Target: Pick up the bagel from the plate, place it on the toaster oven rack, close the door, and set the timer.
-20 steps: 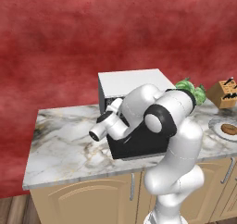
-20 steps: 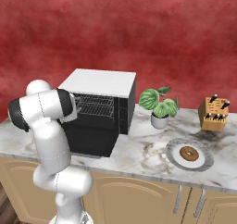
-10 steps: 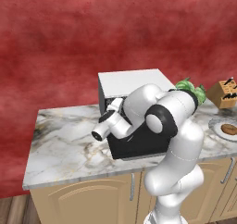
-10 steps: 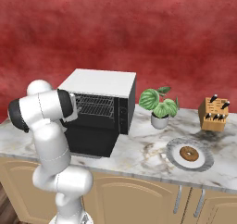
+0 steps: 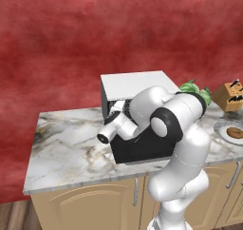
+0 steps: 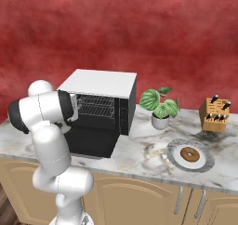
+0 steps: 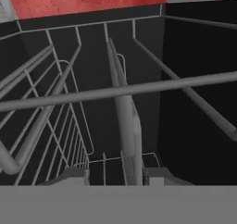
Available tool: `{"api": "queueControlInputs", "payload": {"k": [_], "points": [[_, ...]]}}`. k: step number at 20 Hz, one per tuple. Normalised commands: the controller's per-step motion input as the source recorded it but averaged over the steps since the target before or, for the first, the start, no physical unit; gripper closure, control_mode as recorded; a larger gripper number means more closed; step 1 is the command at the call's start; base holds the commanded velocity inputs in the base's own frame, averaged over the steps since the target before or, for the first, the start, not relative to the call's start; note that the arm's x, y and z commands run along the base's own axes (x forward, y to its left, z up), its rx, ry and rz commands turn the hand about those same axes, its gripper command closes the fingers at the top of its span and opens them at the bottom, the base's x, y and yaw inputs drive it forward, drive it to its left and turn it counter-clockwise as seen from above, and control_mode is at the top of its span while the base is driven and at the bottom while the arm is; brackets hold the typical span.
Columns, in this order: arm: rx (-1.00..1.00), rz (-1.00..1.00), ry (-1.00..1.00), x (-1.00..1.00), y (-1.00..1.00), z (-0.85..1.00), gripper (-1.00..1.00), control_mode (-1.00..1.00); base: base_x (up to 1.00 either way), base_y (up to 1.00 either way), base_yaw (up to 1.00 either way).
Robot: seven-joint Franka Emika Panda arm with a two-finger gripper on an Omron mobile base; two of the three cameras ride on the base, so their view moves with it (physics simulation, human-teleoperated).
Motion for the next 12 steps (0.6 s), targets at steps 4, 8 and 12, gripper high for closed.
{"api": "queueControlInputs", "payload": {"k": [4,8,12], "points": [[0.00,0.00,0.00,0.17,0.00,0.00,1.00,-1.00,0.00,0.00,0.00],[0.00,0.00,0.00,0.00,0.00,0.00,1.00,-1.00,0.00,0.00,0.00],[0.00,0.00,0.06,-0.24,0.00,0.01,1.00,-1.00,0.00,0.00,0.00]]}}
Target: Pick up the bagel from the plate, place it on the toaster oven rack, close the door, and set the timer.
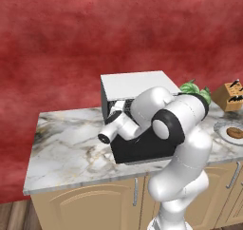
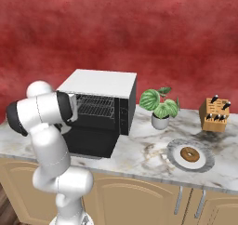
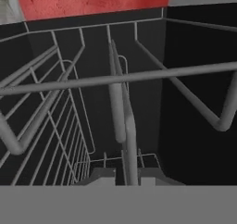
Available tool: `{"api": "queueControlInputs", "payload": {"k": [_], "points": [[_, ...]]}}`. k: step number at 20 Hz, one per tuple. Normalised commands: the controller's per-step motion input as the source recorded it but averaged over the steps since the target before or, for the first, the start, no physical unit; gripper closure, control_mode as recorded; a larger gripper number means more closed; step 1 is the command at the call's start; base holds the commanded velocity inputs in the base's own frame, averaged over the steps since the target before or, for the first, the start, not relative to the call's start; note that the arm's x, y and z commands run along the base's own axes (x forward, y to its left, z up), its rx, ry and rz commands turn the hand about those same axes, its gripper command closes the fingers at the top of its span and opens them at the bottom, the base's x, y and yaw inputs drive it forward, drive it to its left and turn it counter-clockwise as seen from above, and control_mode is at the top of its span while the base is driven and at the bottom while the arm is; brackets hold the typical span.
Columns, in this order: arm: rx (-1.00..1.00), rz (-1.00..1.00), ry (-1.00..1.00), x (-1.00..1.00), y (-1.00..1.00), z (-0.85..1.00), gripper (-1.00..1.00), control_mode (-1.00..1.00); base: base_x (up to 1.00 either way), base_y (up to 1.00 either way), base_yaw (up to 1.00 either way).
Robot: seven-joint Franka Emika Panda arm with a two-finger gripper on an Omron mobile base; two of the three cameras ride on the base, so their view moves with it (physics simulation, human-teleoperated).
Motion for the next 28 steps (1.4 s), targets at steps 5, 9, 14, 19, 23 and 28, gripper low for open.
{"api": "queueControlInputs", "payload": {"k": [5,9,14,19,23,28], "points": [[0.00,0.00,0.13,-0.56,0.00,0.00,1.00,-1.00,0.00,0.00,0.00],[0.02,0.00,0.09,-0.76,0.00,0.01,1.00,-1.00,0.00,0.00,0.00],[0.02,0.00,0.10,-0.82,0.00,0.06,1.00,-1.00,0.00,0.00,0.00],[0.04,0.00,0.10,-0.90,-0.02,0.10,1.00,-1.00,0.00,0.00,0.00],[0.04,0.00,0.10,-0.84,-0.01,0.08,1.00,-1.00,0.00,0.00,0.00],[0.03,0.00,0.13,-0.69,0.00,0.02,1.00,-1.00,0.00,0.00,0.00]]}}
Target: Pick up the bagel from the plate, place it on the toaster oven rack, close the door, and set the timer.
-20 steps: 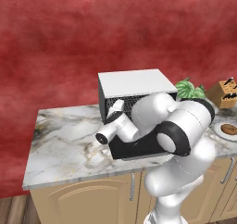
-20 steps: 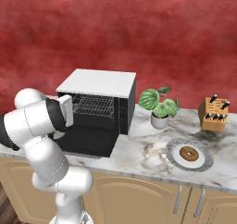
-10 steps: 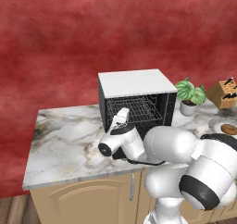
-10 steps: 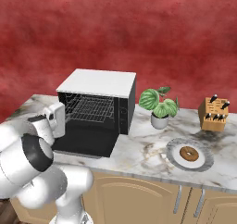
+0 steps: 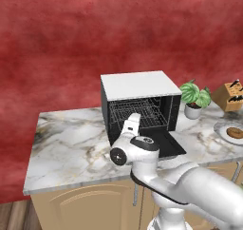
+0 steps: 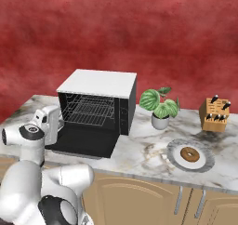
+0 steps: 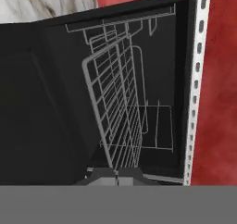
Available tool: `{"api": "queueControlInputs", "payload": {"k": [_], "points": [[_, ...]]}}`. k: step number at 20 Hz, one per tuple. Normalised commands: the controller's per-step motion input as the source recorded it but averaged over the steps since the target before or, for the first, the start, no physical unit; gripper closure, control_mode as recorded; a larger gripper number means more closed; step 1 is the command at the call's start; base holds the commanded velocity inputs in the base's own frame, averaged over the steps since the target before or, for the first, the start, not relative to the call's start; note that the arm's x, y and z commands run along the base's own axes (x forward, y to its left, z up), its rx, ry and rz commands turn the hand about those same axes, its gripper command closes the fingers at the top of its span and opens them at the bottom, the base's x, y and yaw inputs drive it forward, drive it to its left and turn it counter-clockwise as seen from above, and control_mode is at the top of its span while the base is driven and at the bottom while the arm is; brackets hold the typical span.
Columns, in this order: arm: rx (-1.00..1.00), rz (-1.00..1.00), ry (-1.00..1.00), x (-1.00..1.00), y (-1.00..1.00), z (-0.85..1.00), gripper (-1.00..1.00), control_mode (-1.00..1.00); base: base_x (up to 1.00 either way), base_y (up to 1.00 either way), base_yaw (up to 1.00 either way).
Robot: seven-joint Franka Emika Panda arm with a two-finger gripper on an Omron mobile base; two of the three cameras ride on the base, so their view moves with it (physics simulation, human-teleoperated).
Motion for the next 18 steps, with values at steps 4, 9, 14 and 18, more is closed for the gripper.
{"api": "queueControlInputs", "payload": {"k": [4,9,14,18], "points": [[0.00,0.00,0.19,-0.19,0.00,0.19,-1.00,-1.00,0.00,0.00,0.00],[0.05,0.00,0.20,-0.59,0.00,0.47,-1.00,-1.00,0.00,0.00,0.00],[0.10,-0.05,0.15,-0.57,-0.12,0.70,-1.00,-1.00,0.00,0.00,0.00],[0.14,-0.19,0.15,-0.05,-0.43,0.81,-1.00,-1.00,0.00,0.00,0.00]]}}
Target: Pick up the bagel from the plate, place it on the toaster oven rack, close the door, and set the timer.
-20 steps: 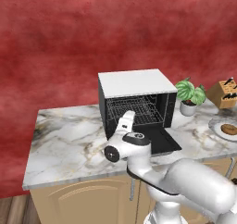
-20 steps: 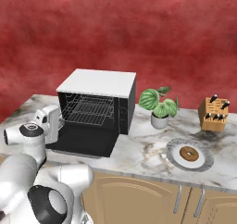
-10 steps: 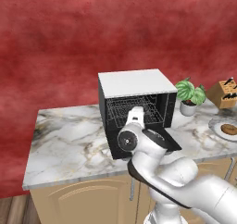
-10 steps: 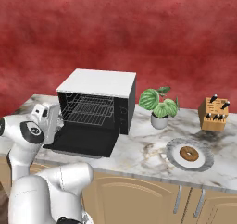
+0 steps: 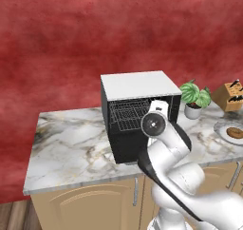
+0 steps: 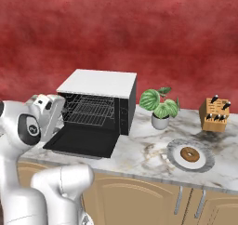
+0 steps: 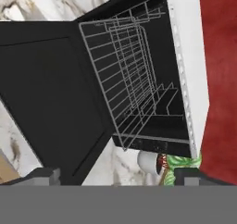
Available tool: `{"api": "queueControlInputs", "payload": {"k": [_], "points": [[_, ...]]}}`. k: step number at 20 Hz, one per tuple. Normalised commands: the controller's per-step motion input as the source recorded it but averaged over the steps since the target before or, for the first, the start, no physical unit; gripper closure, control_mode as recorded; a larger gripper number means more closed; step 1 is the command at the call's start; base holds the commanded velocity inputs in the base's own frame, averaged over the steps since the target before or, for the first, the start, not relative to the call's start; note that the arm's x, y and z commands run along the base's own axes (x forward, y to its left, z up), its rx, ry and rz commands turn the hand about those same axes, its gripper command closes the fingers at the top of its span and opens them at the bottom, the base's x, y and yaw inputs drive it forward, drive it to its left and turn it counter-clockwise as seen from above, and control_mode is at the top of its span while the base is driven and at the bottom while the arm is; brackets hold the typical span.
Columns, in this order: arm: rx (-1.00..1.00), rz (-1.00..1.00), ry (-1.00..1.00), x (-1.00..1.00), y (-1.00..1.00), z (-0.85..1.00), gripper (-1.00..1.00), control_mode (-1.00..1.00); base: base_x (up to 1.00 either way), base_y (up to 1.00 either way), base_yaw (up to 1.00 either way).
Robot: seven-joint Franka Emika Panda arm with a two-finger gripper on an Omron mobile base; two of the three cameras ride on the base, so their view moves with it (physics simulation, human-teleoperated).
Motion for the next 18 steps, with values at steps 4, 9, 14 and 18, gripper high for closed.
{"api": "queueControlInputs", "payload": {"k": [4,9,14,18], "points": [[0.16,-0.28,0.17,0.02,-0.61,0.67,-1.00,-1.00,0.00,0.00,0.00],[0.12,-0.37,0.16,0.19,-0.72,0.35,-1.00,-1.00,0.00,0.00,0.00],[0.03,-0.40,0.04,0.24,-0.72,0.01,-1.00,-1.00,0.00,0.00,0.00],[0.01,-0.38,0.01,0.26,-0.77,0.00,-1.00,-1.00,0.00,0.00,0.00]]}}
